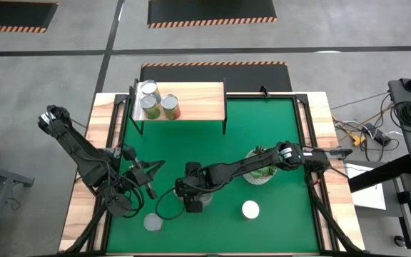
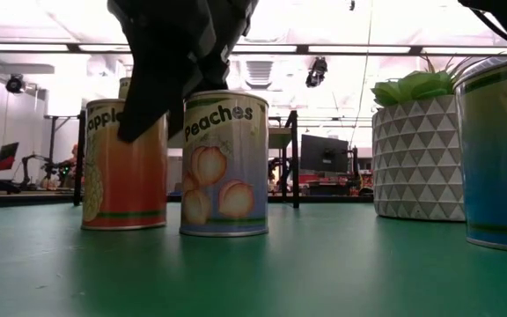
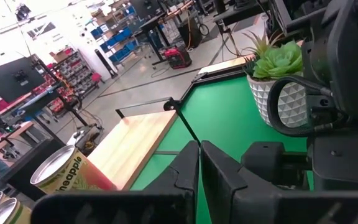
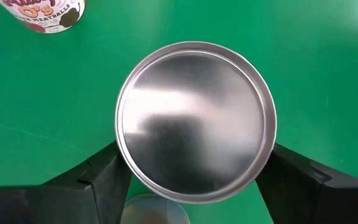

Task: Pick and place cans onto a shelf
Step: Put the canned pineapple on the shelf

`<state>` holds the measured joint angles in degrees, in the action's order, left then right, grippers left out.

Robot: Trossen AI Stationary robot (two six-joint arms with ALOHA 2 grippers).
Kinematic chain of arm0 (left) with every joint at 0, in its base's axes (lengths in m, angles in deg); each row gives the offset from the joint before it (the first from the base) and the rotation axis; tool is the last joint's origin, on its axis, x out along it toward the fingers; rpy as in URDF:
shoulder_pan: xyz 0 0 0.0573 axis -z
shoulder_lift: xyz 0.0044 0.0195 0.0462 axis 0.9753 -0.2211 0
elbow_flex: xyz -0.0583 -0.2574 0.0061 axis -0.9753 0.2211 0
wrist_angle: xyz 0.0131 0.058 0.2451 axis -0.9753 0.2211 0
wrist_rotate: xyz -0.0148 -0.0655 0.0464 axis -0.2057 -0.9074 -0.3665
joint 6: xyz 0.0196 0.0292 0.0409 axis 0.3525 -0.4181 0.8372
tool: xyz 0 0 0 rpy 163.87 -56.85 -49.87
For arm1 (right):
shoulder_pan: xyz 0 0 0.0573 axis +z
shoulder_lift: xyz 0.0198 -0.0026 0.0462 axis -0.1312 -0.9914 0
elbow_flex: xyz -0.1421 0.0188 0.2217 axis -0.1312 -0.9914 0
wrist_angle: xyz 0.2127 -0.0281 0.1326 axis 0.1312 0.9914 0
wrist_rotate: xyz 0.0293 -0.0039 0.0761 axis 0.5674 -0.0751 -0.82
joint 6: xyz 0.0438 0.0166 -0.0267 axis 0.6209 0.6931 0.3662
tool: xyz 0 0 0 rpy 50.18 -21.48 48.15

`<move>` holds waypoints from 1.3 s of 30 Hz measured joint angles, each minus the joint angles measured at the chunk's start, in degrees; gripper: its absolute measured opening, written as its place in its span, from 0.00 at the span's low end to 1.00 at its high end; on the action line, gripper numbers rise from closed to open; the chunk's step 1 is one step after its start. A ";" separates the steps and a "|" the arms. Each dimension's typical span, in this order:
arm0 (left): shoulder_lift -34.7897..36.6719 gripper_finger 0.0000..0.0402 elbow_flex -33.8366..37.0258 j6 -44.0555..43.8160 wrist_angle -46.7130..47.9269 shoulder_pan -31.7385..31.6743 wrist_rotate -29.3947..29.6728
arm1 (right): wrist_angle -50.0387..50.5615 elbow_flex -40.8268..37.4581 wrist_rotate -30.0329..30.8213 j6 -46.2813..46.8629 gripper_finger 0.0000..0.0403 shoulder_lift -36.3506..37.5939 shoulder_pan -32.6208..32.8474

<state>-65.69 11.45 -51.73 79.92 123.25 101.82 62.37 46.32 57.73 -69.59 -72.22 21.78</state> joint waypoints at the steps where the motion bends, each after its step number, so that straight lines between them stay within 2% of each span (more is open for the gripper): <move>1: 0.00 0.00 0.02 -0.01 -0.02 0.00 0.00 | -0.13 0.00 -0.01 -0.73 0.68 0.00 0.00; 9: 0.23 0.00 0.01 -0.02 0.02 0.00 0.04 | 0.26 1.15 -1.17 -5.29 0.71 1.49 0.00; 18: 0.76 0.00 -0.20 -0.26 -0.37 0.07 -1.91 | 8.07 1.33 -9.14 -12.15 0.72 10.51 -1.75; 25: 1.48 0.00 -1.87 1.29 -0.10 0.07 -1.21 | 13.46 1.22 -8.93 -12.52 0.72 20.37 -6.91; 29: 1.90 0.00 -2.14 3.90 0.04 0.04 4.77 | 12.86 1.22 -8.93 -12.51 0.72 25.28 -10.69; 34: 3.98 0.00 -2.14 4.12 3.94 -0.02 11.44 | 12.60 1.22 -8.56 -16.09 0.72 27.23 -16.69; 39: 6.92 0.00 -1.46 -2.02 9.66 0.00 9.81 | 12.61 1.20 -9.08 -24.36 0.72 26.27 -23.51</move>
<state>-58.77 9.98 -53.75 89.58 123.25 111.63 74.98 47.52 48.65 -93.95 -45.95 -1.73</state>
